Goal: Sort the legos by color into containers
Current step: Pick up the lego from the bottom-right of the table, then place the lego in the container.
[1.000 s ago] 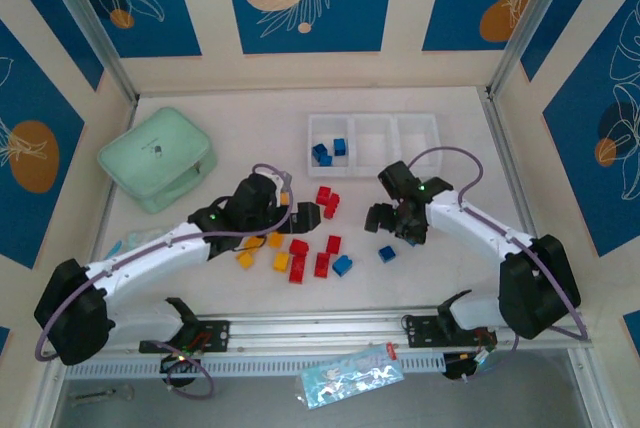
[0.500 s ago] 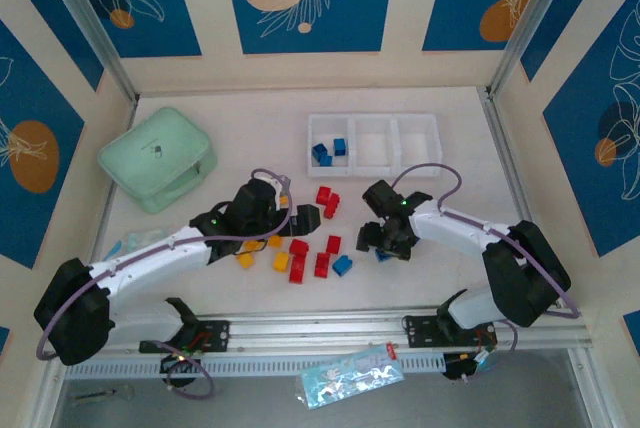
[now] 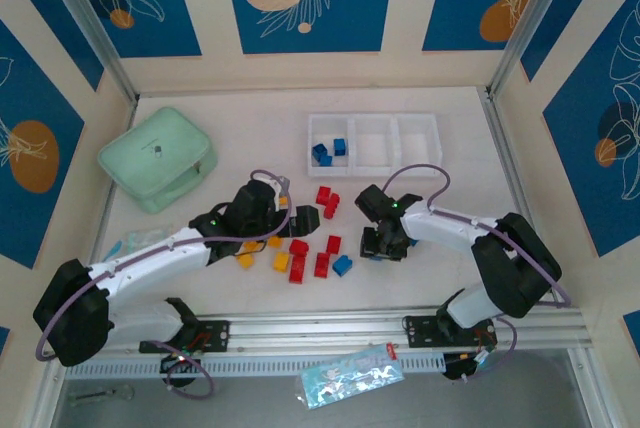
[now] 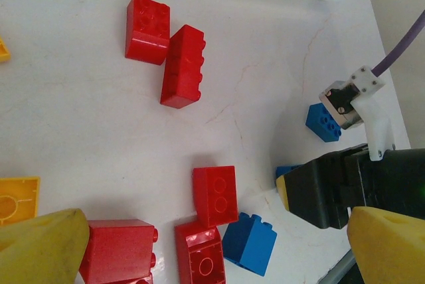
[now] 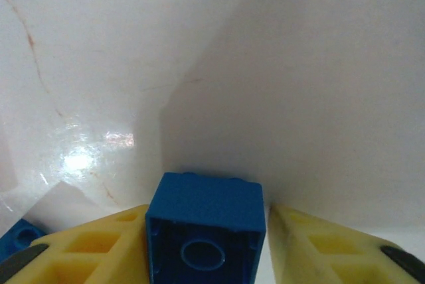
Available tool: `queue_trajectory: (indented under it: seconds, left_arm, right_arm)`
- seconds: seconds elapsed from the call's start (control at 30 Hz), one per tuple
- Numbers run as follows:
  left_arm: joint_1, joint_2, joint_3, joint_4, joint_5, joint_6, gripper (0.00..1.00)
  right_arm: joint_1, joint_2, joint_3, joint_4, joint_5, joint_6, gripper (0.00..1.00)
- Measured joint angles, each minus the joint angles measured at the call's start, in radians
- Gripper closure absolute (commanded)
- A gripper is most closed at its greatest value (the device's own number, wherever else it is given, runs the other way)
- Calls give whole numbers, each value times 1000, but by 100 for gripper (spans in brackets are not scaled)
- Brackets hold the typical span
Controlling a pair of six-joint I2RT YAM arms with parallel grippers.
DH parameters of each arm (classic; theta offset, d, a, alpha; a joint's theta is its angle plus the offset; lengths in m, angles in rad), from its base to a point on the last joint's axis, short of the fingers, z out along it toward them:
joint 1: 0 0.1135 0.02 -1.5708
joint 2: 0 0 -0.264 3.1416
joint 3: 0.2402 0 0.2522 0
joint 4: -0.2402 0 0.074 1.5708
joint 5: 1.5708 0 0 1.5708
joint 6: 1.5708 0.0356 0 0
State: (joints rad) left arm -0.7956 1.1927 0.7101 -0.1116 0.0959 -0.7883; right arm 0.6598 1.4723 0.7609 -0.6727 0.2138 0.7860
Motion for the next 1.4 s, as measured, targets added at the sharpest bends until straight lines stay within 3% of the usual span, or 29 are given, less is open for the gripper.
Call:
queue_trajectory:
  seconds: [0.2,0.63,1.27,1.4]
  left_arm:
    - [0,2,0,0,0,4,1]
    - [29,-6,19,-22,-27,23,1]
    - [200,-47,68,-90,-51,68,1]
    - [213,-46,68,-89,-47,68,1]
  right_arm:
    - [0,-6,3,-1,14,-21,69]
    - [-34,-17,232,-56,51,-156,69]
    - [-106,534,888,35,101,-320,68]
    - [-124,621,1013,29,106,-347,61]
